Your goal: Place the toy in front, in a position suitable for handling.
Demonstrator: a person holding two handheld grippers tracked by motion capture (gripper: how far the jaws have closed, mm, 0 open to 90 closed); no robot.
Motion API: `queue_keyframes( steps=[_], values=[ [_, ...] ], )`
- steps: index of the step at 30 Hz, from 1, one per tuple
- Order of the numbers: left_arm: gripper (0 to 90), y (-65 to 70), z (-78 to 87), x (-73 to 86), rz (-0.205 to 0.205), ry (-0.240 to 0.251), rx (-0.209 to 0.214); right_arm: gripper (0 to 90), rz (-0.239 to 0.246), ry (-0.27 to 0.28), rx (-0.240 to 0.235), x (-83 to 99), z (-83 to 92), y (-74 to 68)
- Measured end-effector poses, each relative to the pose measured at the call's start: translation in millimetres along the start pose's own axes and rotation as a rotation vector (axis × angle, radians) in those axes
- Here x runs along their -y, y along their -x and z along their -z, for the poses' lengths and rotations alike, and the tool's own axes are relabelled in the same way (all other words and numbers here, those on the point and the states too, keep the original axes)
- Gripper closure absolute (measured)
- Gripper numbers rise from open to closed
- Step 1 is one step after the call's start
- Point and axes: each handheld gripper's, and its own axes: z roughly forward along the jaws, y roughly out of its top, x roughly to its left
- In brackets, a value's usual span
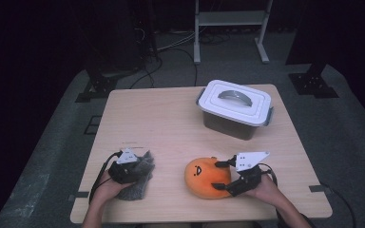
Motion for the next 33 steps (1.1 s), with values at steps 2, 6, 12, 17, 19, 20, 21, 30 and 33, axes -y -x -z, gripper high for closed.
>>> queue_keyframes(
  steps=[2, 6, 12, 17, 19, 20, 21, 30, 33],
  values=[
    [67.7, 0.2, 0.6, 0.1, -0.001, 0.001, 0.006, 26.6, 0.002, 0.002, 0.000, 0.2, 0.0, 0.2],
    [71.6, 0.7, 3.8, -1.0, -0.021, -0.003, 0.020, 26.9, 0.004, 0.002, 0.000, 0.4, 0.0, 0.5],
    [72.2, 11.2, 19.4, -21.4, -0.015, 0.172, 0.150, 29.8, 0.013, -0.013, -0.011, 0.4, -2.5, 1.7],
    [72.1, 41.1, 27.2, -62.0, -0.125, 0.303, 0.291, 30.4, 0.032, -0.018, -0.021, -1.4, -7.7, 1.4],
    [72.1, 50.9, 25.2, -72.4, -0.160, 0.315, 0.327, 30.4, 0.036, -0.020, -0.021, -2.4, -8.9, 1.4],
    [71.9, 65.3, 20.4, -85.8, -0.211, 0.322, 0.378, 30.4, 0.049, -0.022, -0.024, -4.5, -12.1, 0.8],
    [71.7, 73.1, 16.7, -92.4, -0.242, 0.316, 0.400, 30.4, 0.053, -0.020, -0.024, -5.1, -13.3, 0.6],
    [70.8, 87.4, -28.2, -89.6, -0.246, 0.232, 0.480, 25.3, 0.061, -0.044, -0.001, -9.6, -5.9, -0.9],
    [70.8, 84.0, -25.0, -85.2, -0.232, 0.230, 0.471, 24.3, 0.054, -0.035, 0.017, -9.0, 2.3, -1.6]
  ],
)
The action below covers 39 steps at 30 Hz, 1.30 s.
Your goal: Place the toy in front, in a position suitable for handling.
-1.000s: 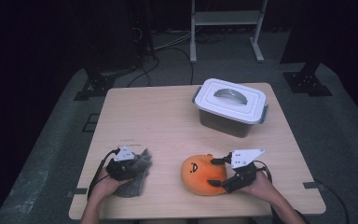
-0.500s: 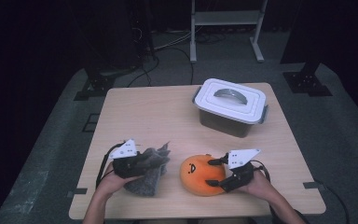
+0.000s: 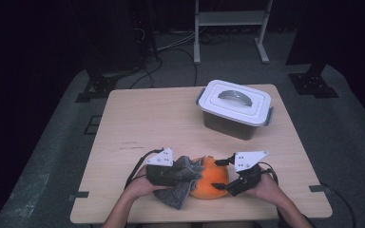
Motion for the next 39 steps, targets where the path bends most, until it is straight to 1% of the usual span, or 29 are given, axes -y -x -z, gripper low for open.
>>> queue_keyframes(
  steps=[1, 2, 6, 10, 11, 13, 16, 17, 20, 21, 22, 23, 24, 25, 26, 27, 28, 29, 30, 31, 32, 33, 34, 35, 36, 37, 38, 39],
  values=[
    [70.7, 1.8, 1.2, 1.9, -0.002, -0.004, -0.004, 23.9, 0.017, -0.017, 0.005, 0.7, 5.3, -1.3],
    [70.7, 2.1, 1.9, 2.7, 0.002, -0.003, -0.005, 23.9, 0.017, -0.021, 0.008, 0.9, 6.3, -1.4],
    [70.4, 1.7, 4.3, 5.3, 0.006, -0.009, -0.009, 23.6, -0.003, -0.035, 0.010, 5.1, 8.2, -0.5],
    [70.3, 2.2, 4.7, 6.0, 0.008, -0.012, -0.014, 23.5, -0.008, -0.043, 0.002, 3.8, 10.9, 1.8],
    [70.3, 2.0, 4.1, 6.3, 0.008, -0.012, -0.013, 23.0, -0.039, -0.034, -0.008, 6.0, 11.0, 3.9],
    [70.3, 1.3, 3.0, 7.5, 0.016, -0.006, -0.006, 21.8, -0.059, -0.036, -0.015, 7.9, 8.9, 5.4],
    [70.3, 0.7, 2.4, 9.0, 0.019, -0.008, 0.001, 20.9, -0.050, -0.051, -0.011, 7.5, 5.9, 3.8],
    [70.3, 0.4, 2.2, 10.6, 0.027, -0.006, 0.003, 21.0, -0.044, -0.068, -0.010, 7.6, 0.7, 2.6],
    [70.1, -0.6, 2.8, 11.9, 0.037, -0.004, 0.001, 22.7, -0.053, -0.069, -0.015, 8.3, -4.4, 3.0],
    [70.0, -0.5, 4.5, 11.0, 0.040, -0.007, -0.001, 35.6, -0.049, -0.067, -0.027, 7.9, -7.5, 5.6],
    [70.0, -0.5, 4.5, 11.0, 0.040, -0.007, -0.001, 35.6, -0.049, -0.067, -0.027, 7.9, -7.5, 5.6],
    [70.1, -0.2, 7.9, 8.5, 0.037, 0.002, 0.006, 49.4, -0.026, -0.066, -0.038, 6.6, -8.2, 8.4],
    [70.2, -0.2, 7.9, 8.5, 0.037, 0.002, 0.006, 54.1, -0.017, -0.060, -0.037, 6.1, -8.5, 9.3],
    [70.3, 0.1, 11.3, 6.4, 0.037, 0.010, 0.004, 58.7, -0.002, -0.048, -0.034, 5.2, -9.9, 10.2],
    [70.4, 0.1, 14.2, 5.0, 0.038, 0.023, 0.002, 58.7, -0.002, -0.048, -0.034, 5.2, -9.9, 10.2],
    [70.4, 0.6, 19.5, 2.4, 0.035, 0.050, 0.007, 62.8, 0.001, -0.030, -0.051, 2.3, -15.1, 9.7],
    [70.5, 0.6, 19.5, 2.4, 0.035, 0.050, 0.007, 62.8, 0.001, -0.030, -0.051, 2.3, -15.1, 9.7],
    [70.5, 2.0, 24.0, -0.5, 0.035, 0.077, 0.018, 63.1, 0.023, -0.024, -0.064, -3.6, -23.9, 5.6],
    [70.4, 2.0, 24.0, -0.5, 0.035, 0.077, 0.018, 63.1, 0.023, -0.024, -0.064, -3.6, -23.9, 5.6],
    [70.4, 4.6, 26.0, -3.3, 0.024, 0.084, 0.028, 63.1, 0.060, -0.026, -0.080, -9.9, -33.7, 1.6],
    [70.4, 4.6, 26.0, -3.3, 0.024, 0.084, 0.028, 63.0, 0.073, -0.031, -0.083, -12.1, -36.3, 0.7],
    [70.4, 5.6, 26.5, -4.1, 0.010, 0.069, 0.019, 63.0, 0.089, -0.039, -0.084, -14.4, -38.4, 0.3],
    [70.4, 6.4, 26.8, -3.9, 0.002, 0.057, 0.009, 63.0, 0.089, -0.039, -0.084, -14.4, -38.4, 0.3],
    [70.4, 4.9, 28.4, -1.2, 0.008, 0.053, -0.003, 63.1, 0.102, -0.053, -0.086, -15.6, -36.8, 2.7],
    [70.4, 4.9, 28.4, -1.2, 0.008, 0.053, -0.003, 63.1, 0.102, -0.053, -0.086, -15.6, -36.8, 2.7],
    [70.4, 0.4, 31.0, 4.0, 0.011, 0.030, -0.029, 63.5, 0.097, -0.062, -0.079, -12.4, -32.6, 5.4],
    [70.4, 0.4, 31.0, 4.0, 0.011, 0.030, -0.029, 63.5, 0.097, -0.062, -0.079, -12.4, -32.6, 5.4],
    [70.3, -5.1, 36.7, 9.8, 0.046, 0.043, -0.040, 63.7, 0.076, -0.055, -0.078, -8.7, -29.5, 7.7]
  ],
)
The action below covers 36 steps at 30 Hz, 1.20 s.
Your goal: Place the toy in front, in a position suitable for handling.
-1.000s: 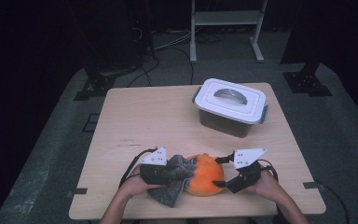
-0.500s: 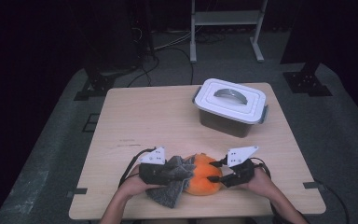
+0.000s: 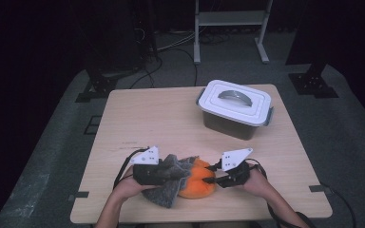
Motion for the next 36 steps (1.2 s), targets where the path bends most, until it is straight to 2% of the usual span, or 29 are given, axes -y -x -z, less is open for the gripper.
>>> queue_keyframes(
  steps=[1, 2, 3, 6, 11, 14, 15, 16, 17, 18, 19, 20, 21, 22, 23, 24, 25, 27, 28, 29, 33, 35, 36],
  values=[
    [70.4, 0.0, 0.0, 0.0, 0.000, 0.000, 0.000, 63.7, 0.000, 0.000, 0.000, 0.0, 0.0, 0.0],
    [70.3, -3.5, 6.7, 2.9, 0.004, -0.019, -0.034, 63.7, 0.003, 0.001, 0.004, 1.2, 1.0, -1.4],
    [70.3, -5.4, 9.7, 4.5, 0.012, -0.021, -0.047, 63.6, 0.005, -0.001, 0.007, 1.1, 1.3, -2.3],
    [70.3, -9.5, 13.3, 9.2, 0.031, -0.028, -0.065, 63.3, 0.015, -0.003, 0.013, 1.4, 1.6, -4.2],
    [70.3, -11.8, 12.7, 10.6, 0.050, -0.016, -0.058, 62.6, 0.017, -0.002, 0.019, 1.8, 2.1, -6.7],
    [70.3, -4.3, 7.9, 2.2, 0.030, 0.014, -0.018, 62.5, 0.047, -0.008, 0.027, -1.2, 0.8, -10.6],
    [70.3, -1.6, 6.1, -0.8, 0.026, 0.034, 0.003, 62.5, 0.047, -0.008, 0.027, -1.2, 0.8, -10.6],
    [70.2, 3.1, 1.6, -6.2, 0.010, 0.055, 0.042, 61.9, 0.062, -0.006, 0.025, -3.8, -0.9, -14.7],
    [70.2, 7.8, -3.2, -10.2, -0.010, 0.046, 0.060, 61.9, 0.062, -0.006, 0.025, -3.8, -0.9, -14.7],
    [69.9, 11.8, -8.2, -13.0, -0.036, 0.020, 0.063, 57.8, 0.076, -0.015, 0.028, -6.2, -3.0, -17.8],
    [69.9, 13.8, -11.2, -13.8, -0.051, -0.002, 0.059, 57.8, 0.076, -0.015, 0.028, -6.2, -3.0, -17.8],
    [70.0, 12.5, -14.4, -10.3, -0.045, -0.018, 0.056, 44.6, 0.064, -0.022, 0.034, -6.4, -2.3, -17.6],
    [70.1, 12.5, -14.4, -10.3, -0.045, -0.018, 0.056, 44.6, 0.064, -0.022, 0.034, -6.4, -2.3, -17.6],
    [70.1, 8.3, -13.3, -6.0, -0.030, -0.037, 0.043, 39.0, 0.050, -0.013, 0.034, -6.2, -0.6, -16.3],
    [70.3, 4.2, -11.2, -2.5, -0.017, -0.061, 0.023, 33.8, 0.011, 0.021, 0.042, -5.8, 3.7, -13.7],
    [70.4, -2.5, -4.3, 2.6, 0.024, -0.055, 0.016, 26.7, -0.059, 0.068, 0.055, -5.4, 11.8, -7.7],
    [70.4, -4.2, -1.0, 4.2, 0.032, -0.059, 0.008, 24.4, -0.082, 0.079, 0.058, -5.2, 13.6, -5.7],
    [70.3, -4.8, 2.3, 5.0, 0.036, -0.064, 0.006, 23.2, -0.118, 0.075, 0.053, -3.1, 12.4, -2.5],
    [70.3, -4.8, 2.3, 5.0, 0.036, -0.064, 0.006, 23.2, -0.118, 0.075, 0.053, -3.1, 12.4, -2.5],
    [70.2, -3.3, -0.5, 4.1, 0.028, -0.064, 0.021, 21.2, -0.125, 0.044, 0.034, -1.5, 3.7, -4.4],
    [70.1, -0.2, -3.3, 1.7, 0.011, -0.071, 0.025, 20.0, -0.118, 0.031, 0.019, -2.3, -3.2, -7.7],
    [70.1, -1.1, -3.3, 2.9, 0.020, -0.062, 0.032, 20.5, -0.124, 0.038, 0.009, -3.2, -2.0, -5.8],
    [70.1, -0.6, -4.8, 2.6, 0.023, -0.058, 0.036, 21.4, -0.101, 0.043, 0.016, -5.7, -0.5, -6.6]
  ],
)
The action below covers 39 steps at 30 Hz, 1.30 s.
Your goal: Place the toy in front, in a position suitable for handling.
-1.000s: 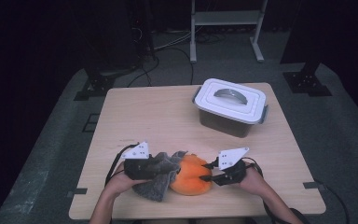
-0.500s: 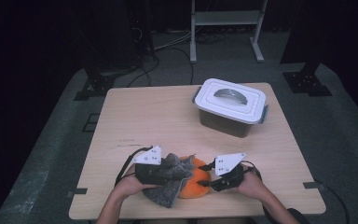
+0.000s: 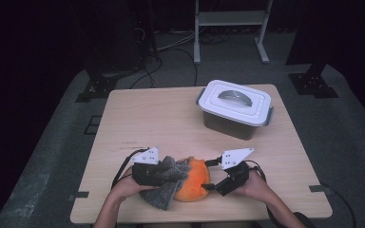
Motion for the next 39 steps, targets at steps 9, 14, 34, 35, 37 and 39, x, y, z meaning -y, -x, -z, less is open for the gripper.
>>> queue_keyframes(
  steps=[9, 14, 34, 35, 37, 39],
  values=[
    [69.6, 23.2, -8.7, -25.1, -0.096, 0.042, 0.081, 27.5, 0.029, -0.031, 0.060, 0.3, -10.0, -2.5],
    [69.8, 19.4, -18.2, -19.9, -0.101, -0.034, 0.020, 25.9, 0.069, -0.038, 0.041, -2.1, -4.5, -2.0],
    [68.8, 0.4, 20.5, -8.1, -0.030, -0.044, -0.134, 28.6, 0.143, -0.048, 0.056, 0.6, -20.0, -9.9],
    [68.8, 0.4, 20.5, -8.1, -0.030, -0.044, -0.134, 28.6, 0.143, -0.047, 0.054, 1.1, -19.8, -9.2],
    [68.7, -4.0, 24.3, -1.9, -0.003, -0.035, -0.135, 28.6, 0.140, -0.046, 0.049, 1.5, -19.4, -8.4],
    [68.8, -5.4, 22.9, 0.6, 0.015, -0.026, -0.119, 27.0, 0.127, -0.046, 0.038, 0.8, -18.0, -6.9]
  ],
)
